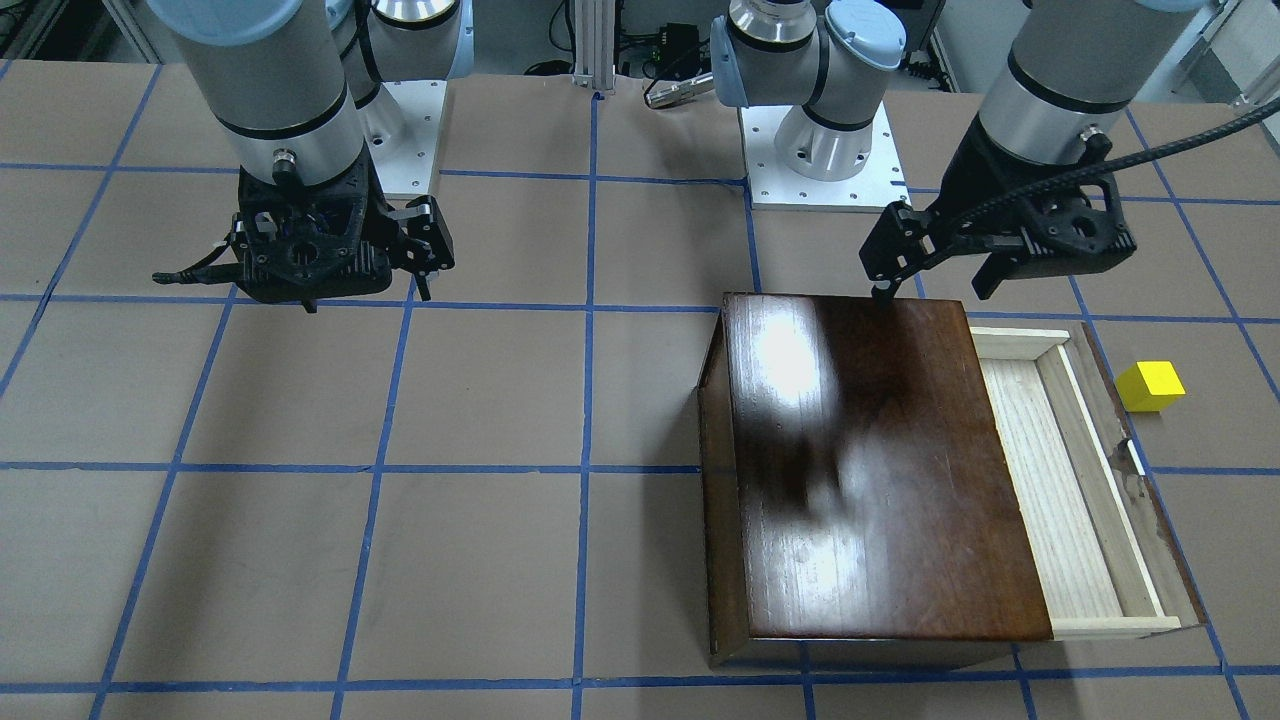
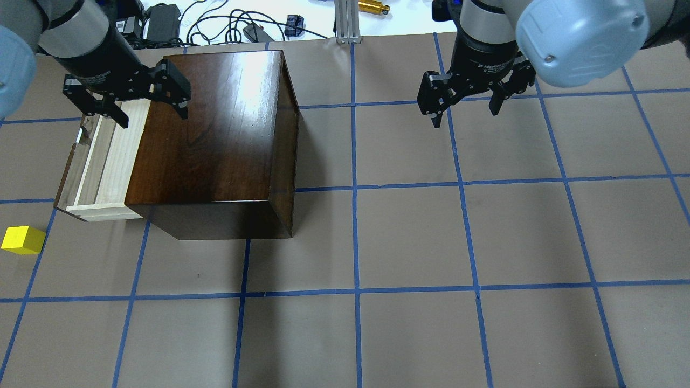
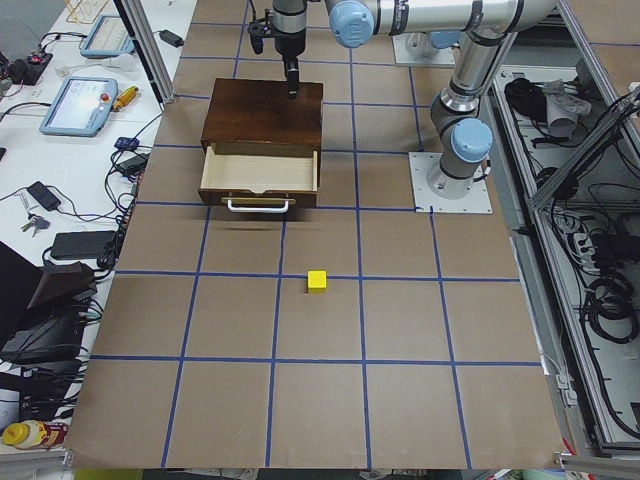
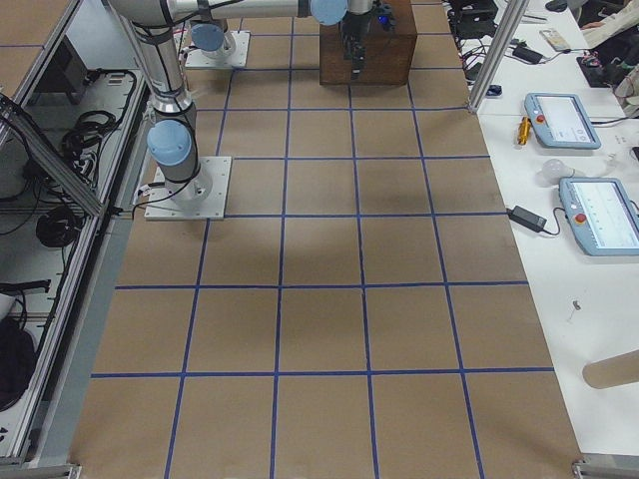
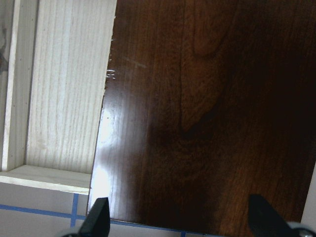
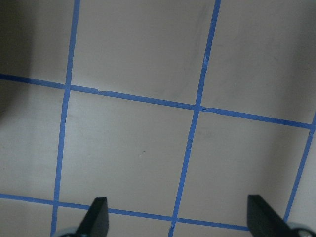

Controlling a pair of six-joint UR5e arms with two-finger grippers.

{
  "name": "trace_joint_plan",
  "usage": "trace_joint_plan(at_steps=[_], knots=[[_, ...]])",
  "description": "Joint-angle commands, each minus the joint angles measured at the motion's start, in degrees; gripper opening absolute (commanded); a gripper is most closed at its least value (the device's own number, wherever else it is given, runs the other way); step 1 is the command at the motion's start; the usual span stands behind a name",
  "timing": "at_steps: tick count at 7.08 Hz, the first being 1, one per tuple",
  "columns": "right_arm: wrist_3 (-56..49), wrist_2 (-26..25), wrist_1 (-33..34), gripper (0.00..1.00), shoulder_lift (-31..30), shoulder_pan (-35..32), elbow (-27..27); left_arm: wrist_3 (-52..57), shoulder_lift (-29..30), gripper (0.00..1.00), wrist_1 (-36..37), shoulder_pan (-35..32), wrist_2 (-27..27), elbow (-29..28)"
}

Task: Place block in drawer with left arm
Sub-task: 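Release the handle and raise the left gripper over the cabinet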

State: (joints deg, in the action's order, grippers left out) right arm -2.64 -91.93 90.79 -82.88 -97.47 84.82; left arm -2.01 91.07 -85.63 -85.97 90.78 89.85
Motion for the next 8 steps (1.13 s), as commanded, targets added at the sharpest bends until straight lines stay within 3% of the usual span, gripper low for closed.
trace_joint_plan(at_steps=[1,8], knots=[[0.00,0.00,0.00,1.00,0.00,0.00,0.00,0.07,0.07,1.00,0.64,-2.80,0.28,0.15],[0.00,0.00,0.00,1.00,0.00,0.00,0.00,0.60,-0.02,1.00,-0.15,-2.45,-0.25,-0.55]])
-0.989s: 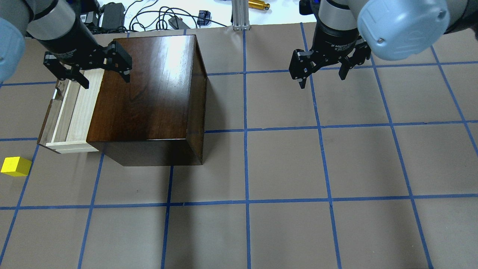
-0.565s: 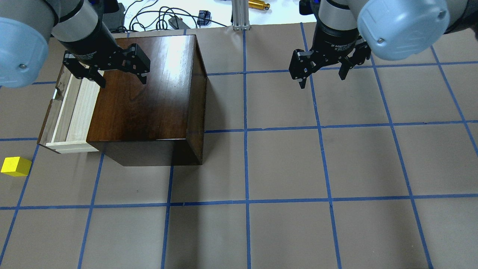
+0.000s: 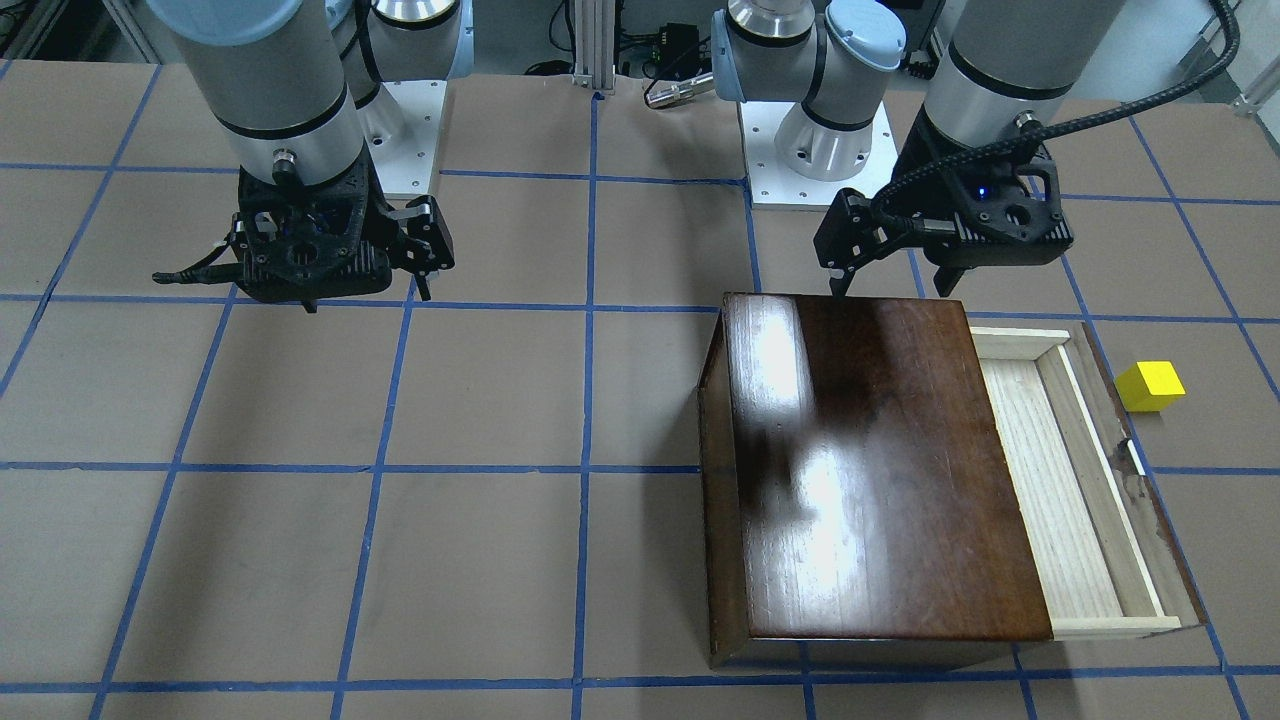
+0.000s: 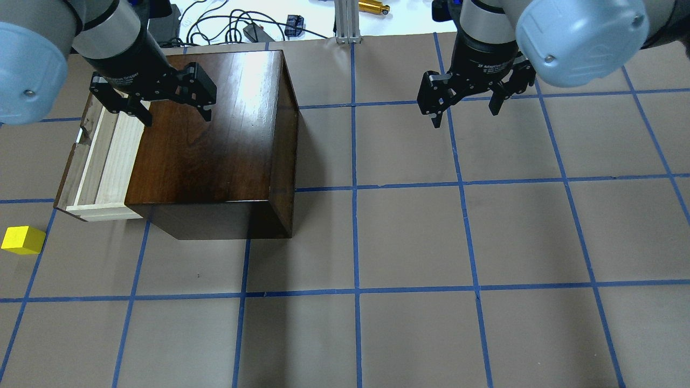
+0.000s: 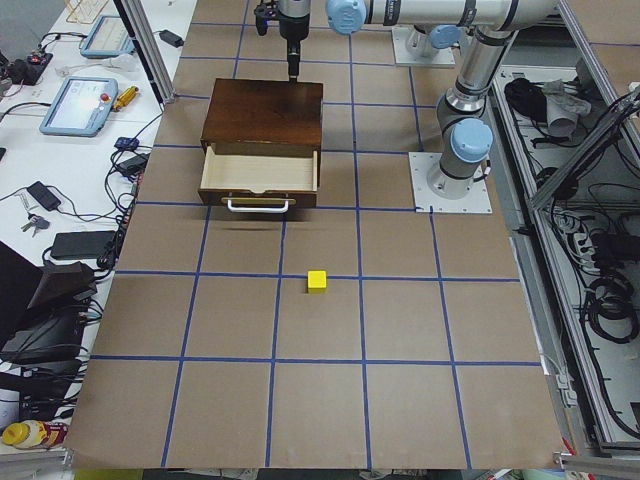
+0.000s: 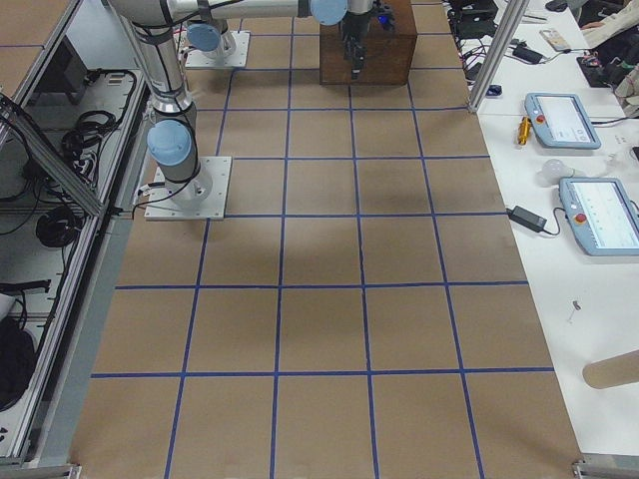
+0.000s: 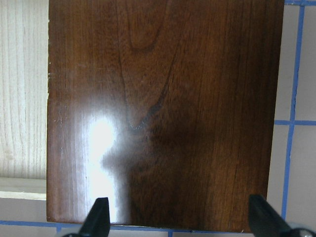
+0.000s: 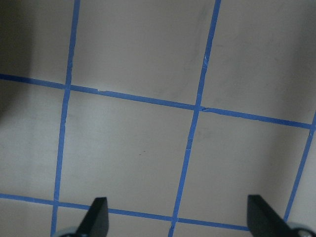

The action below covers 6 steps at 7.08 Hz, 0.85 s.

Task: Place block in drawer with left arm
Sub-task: 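Release the handle and raise the left gripper over the cabinet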

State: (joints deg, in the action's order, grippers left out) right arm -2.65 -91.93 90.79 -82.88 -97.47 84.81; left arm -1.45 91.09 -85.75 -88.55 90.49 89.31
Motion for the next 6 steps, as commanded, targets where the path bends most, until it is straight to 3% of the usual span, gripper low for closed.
trace_joint_plan(at_steps=[1,2,6], knots=[[-0.07,0.00,0.00,1.00,0.00,0.00,0.00,1.35,-0.29,1.00,-0.03,0.39,0.38,-0.10],[0.01,0.00,0.00,1.00,0.00,0.00,0.00,6.85,-1.43,1.00,-0.20,1.53,0.73,0.34],[-0.07,0.00,0.00,1.00,0.00,0.00,0.00,29.43,-1.27,1.00,-1.79,16.62,0.13,0.87]])
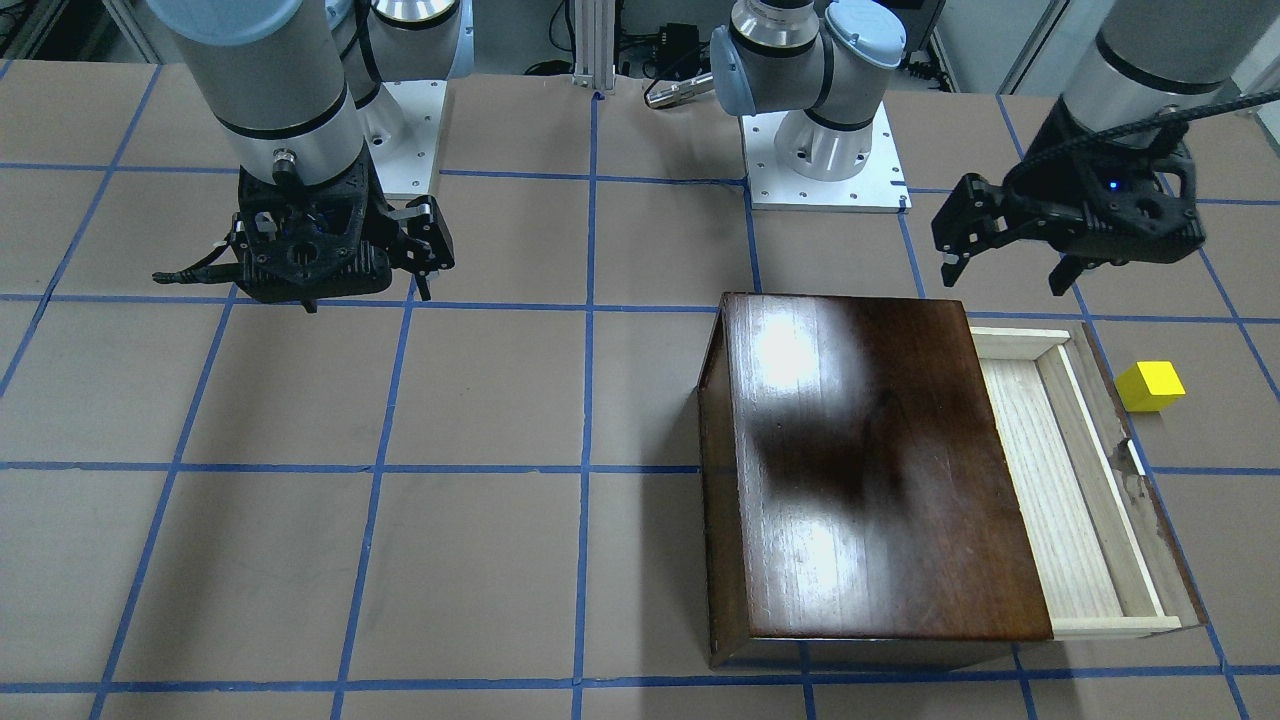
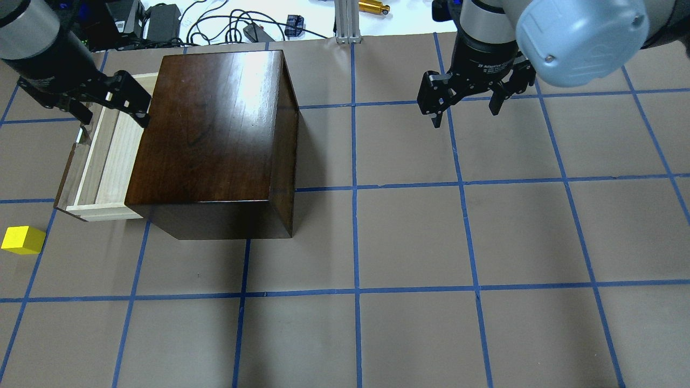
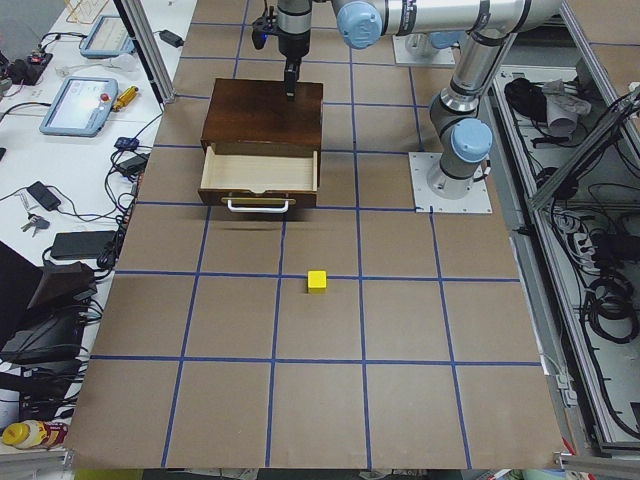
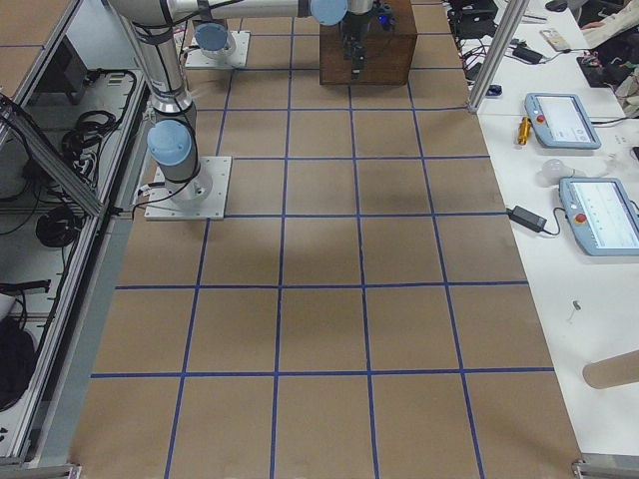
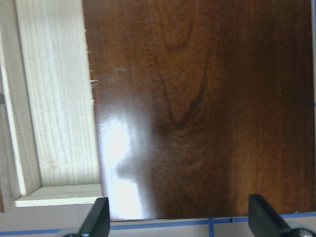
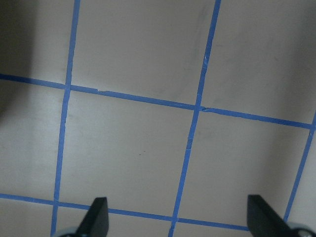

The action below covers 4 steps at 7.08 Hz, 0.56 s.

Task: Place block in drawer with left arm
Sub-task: 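Lower the left gripper toward the yellow cube on the table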

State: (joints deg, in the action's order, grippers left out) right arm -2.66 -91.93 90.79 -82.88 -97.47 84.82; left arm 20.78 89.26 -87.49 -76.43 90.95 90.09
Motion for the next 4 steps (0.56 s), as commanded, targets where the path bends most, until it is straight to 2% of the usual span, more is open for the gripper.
trace_joint_plan(at_steps=[1,3,4], knots=[[-0.07,0.00,0.00,1.00,0.00,0.00,0.00,15.61,1.17,1.00,-0.05,9.06,-0.34,0.09],[-0.07,0.00,0.00,1.00,0.00,0.00,0.00,34.06,3.27,1.00,-0.05,20.92,-0.43,0.61],[-0.07,0.00,0.00,1.00,0.00,0.00,0.00,43.72,5.03,1.00,0.64,24.80,-0.34,0.70]])
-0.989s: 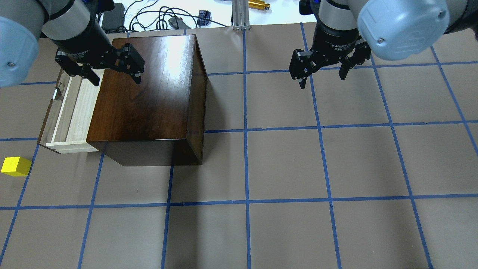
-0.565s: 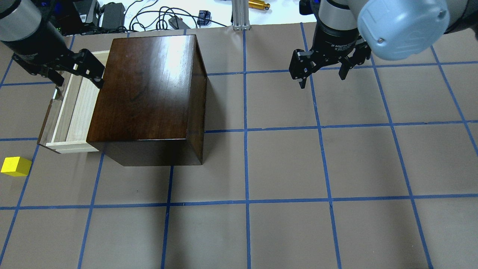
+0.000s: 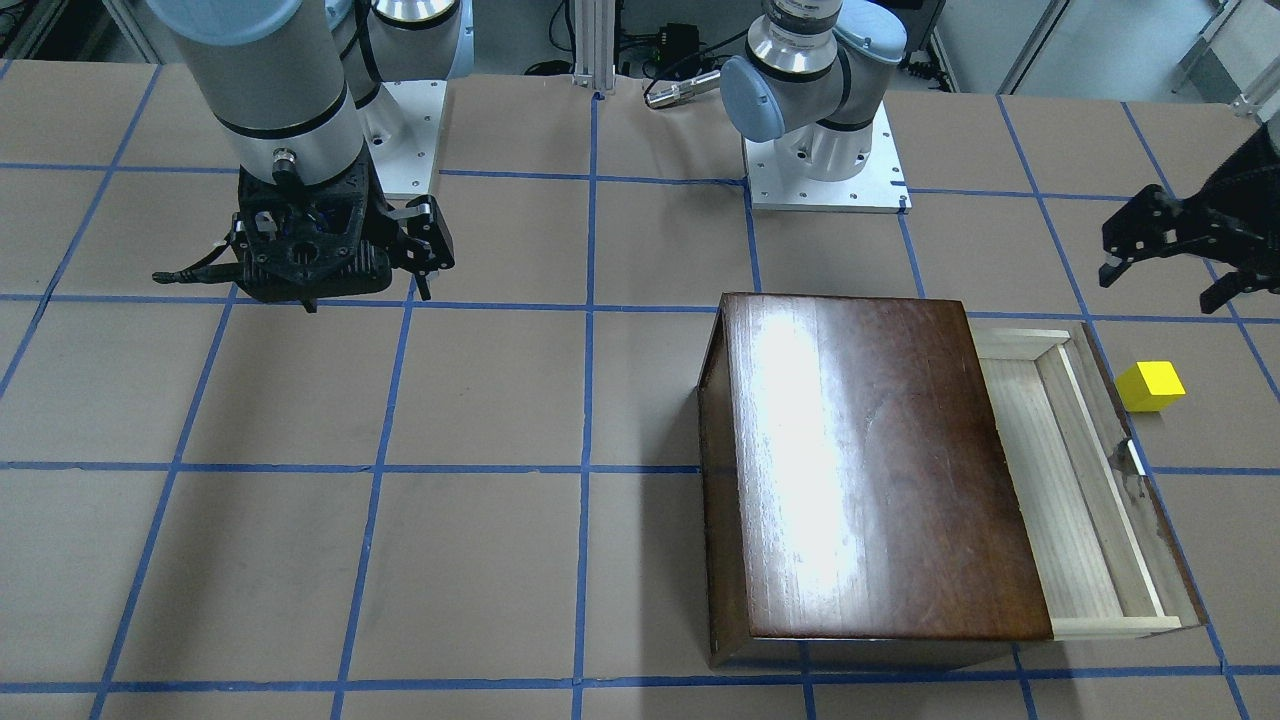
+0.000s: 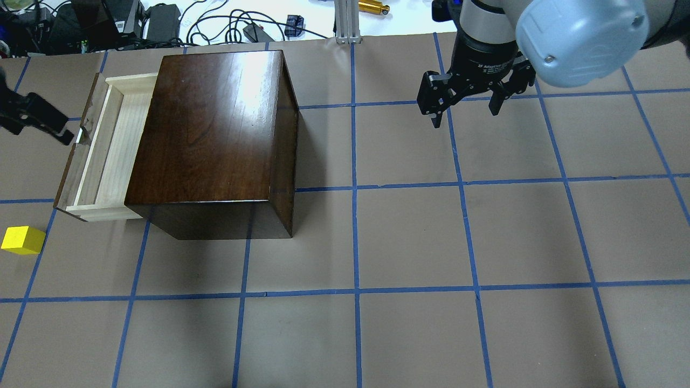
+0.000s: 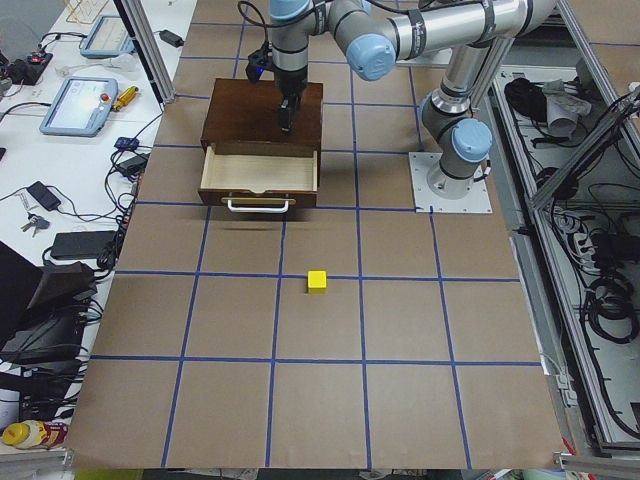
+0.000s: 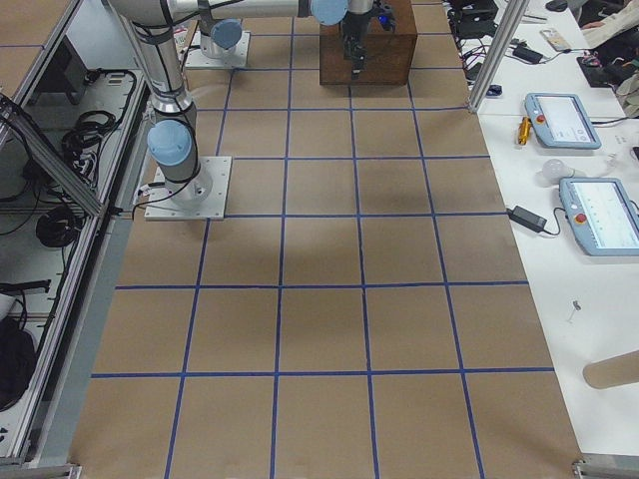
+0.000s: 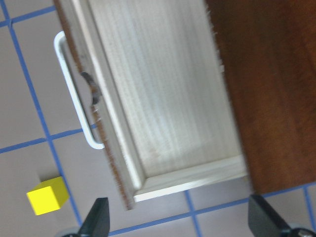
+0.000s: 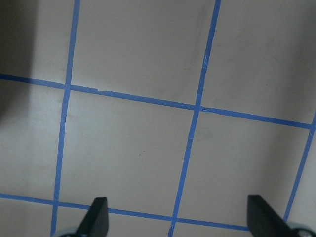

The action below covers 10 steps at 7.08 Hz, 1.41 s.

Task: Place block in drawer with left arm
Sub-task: 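Lower the left gripper toward the yellow cube on the table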

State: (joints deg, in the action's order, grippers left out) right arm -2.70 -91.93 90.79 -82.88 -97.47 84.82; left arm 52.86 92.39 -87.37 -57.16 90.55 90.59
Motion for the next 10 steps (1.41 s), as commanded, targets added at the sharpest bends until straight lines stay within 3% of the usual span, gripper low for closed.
trace_joint_plan(at_steps=[1,6,10], knots=[[0.06,0.00,0.00,1.00,0.00,0.00,0.00,20.44,3.57,1.00,0.71,8.96,0.15,0.20],[0.06,0.00,0.00,1.00,0.00,0.00,0.00,68.78,10.43,1.00,17.56,14.44,0.59,6.96],[0.06,0.00,0.00,1.00,0.00,0.00,0.00,81.42,15.27,1.00,31.35,18.39,0.07,14.50]])
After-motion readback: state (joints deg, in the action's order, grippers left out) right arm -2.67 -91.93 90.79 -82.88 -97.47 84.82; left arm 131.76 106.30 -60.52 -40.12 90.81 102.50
